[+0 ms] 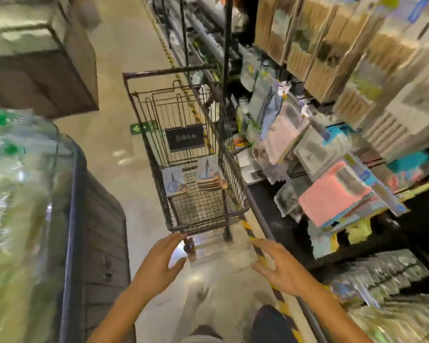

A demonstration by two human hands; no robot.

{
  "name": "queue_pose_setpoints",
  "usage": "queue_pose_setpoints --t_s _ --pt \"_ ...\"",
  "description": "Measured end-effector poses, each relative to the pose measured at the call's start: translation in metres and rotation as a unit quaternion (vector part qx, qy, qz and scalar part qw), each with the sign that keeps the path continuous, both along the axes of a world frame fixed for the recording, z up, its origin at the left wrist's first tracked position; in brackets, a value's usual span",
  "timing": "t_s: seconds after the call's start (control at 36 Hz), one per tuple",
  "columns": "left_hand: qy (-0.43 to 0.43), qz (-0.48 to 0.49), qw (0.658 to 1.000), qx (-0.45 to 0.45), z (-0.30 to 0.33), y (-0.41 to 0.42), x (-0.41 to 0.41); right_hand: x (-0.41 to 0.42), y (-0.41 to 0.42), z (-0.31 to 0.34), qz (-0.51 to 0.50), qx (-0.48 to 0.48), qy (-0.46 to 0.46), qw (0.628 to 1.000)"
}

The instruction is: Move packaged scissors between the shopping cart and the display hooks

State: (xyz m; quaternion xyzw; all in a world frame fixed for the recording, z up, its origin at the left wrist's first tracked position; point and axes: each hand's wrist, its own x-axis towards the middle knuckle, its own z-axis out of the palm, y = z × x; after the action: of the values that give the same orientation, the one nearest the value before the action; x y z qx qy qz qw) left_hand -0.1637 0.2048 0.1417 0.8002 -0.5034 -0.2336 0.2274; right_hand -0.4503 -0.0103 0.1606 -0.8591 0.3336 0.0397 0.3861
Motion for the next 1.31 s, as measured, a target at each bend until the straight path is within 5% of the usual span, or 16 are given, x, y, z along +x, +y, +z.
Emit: queue_pose_setpoints --t_s 0.39,0.75,1.31 --pt "-0.023 0.103 0.991 0.087 0.008 -0.084 0.021 0.093 -0.137 -0.023 0.114 0.051 0.01 0.992" --pt "-0.001 0.136 0.989 0.058 0.012 -0.192 0.044 0.175 -0.236 -0.028 0.172 0.059 0.042 0.982" --pt "0.034 0.027 0.997 0.059 -0.071 -0.228 0.271 0.331 -0.231 -0.079 0.02 0.07 0.155 0.985"
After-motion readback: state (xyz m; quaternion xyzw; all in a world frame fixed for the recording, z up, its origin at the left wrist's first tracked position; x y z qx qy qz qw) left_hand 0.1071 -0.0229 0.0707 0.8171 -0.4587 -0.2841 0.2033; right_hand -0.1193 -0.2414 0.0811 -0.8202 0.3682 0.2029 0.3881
